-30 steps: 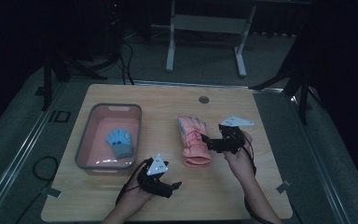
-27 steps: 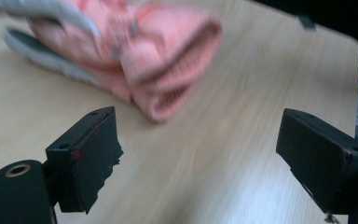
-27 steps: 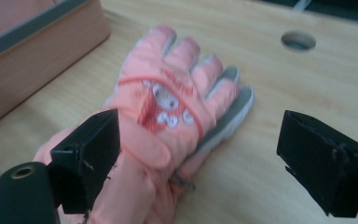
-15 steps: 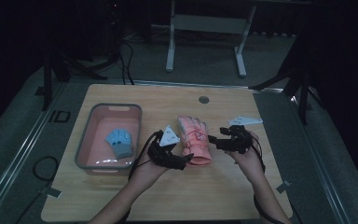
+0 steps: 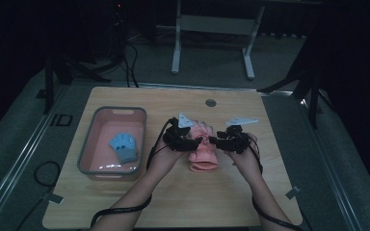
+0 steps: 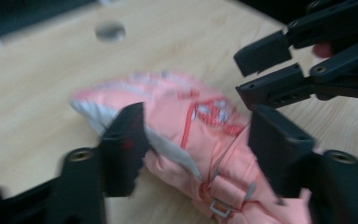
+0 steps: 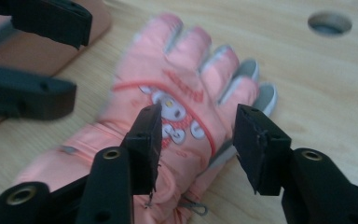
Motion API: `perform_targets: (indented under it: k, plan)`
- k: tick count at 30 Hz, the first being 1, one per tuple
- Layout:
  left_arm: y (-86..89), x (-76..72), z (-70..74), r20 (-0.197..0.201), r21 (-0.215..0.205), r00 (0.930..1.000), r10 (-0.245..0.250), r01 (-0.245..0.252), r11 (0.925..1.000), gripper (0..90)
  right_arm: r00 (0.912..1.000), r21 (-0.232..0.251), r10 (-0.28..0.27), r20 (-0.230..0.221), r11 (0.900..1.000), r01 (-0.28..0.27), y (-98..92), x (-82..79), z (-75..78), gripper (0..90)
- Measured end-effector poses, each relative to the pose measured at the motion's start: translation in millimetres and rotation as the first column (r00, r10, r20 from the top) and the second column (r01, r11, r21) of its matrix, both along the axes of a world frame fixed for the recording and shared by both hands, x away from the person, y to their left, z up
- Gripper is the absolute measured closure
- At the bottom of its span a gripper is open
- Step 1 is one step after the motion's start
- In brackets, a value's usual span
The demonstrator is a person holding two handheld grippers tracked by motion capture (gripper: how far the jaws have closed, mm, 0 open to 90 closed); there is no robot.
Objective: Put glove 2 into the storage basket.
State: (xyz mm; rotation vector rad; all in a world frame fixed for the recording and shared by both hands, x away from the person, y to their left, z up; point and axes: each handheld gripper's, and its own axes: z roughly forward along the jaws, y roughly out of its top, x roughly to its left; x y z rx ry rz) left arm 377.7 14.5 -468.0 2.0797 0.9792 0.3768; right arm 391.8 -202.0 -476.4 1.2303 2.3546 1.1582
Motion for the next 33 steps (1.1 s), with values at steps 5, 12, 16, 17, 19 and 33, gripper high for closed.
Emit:
perform_targets:
  k: [5,12,16,17,19,33]
  plan:
    - [-1.2,13.8,-30.9,-0.136,0.011,0.9893,0.054,-0.053,0.9985,28.0,0.9958,0.013,-0.039,-0.082,0.999,0.041,-2.2,7.9,-22.6,46.5]
    - [2.4,28.1,-59.6,-0.272,-0.077,0.9612,0.048,-0.072,0.9944,24.1,0.9764,0.015,-0.066,-0.206,0.997,0.071,-2.8,20.6,-43.9,40.7]
    - [5.4,33.3,-68.4,-0.316,-0.126,0.9483,0.030,-0.074,0.9893,24.1,0.9483,0.096,-0.053,-0.313,0.991,0.087,-9.9,31.2,-55.2,38.8]
    - [5.4,33.3,-68.4,-0.316,-0.126,0.9483,0.030,-0.074,0.9893,24.1,0.9483,0.096,-0.053,-0.313,0.991,0.087,-9.9,31.2,-55.2,38.8]
    - [7.2,36.4,-72.6,-0.340,-0.156,0.9403,0.012,-0.069,0.9854,26.1,0.9301,0.152,-0.019,-0.367,0.985,0.080,-14.6,38.3,-62.9,39.7]
    - [7.0,33.5,-71.9,-0.314,-0.247,0.9469,-0.068,-0.012,0.9690,67.1,0.9573,0.167,-0.014,-0.289,0.984,0.065,-6.6,28.1,-59.8,71.6]
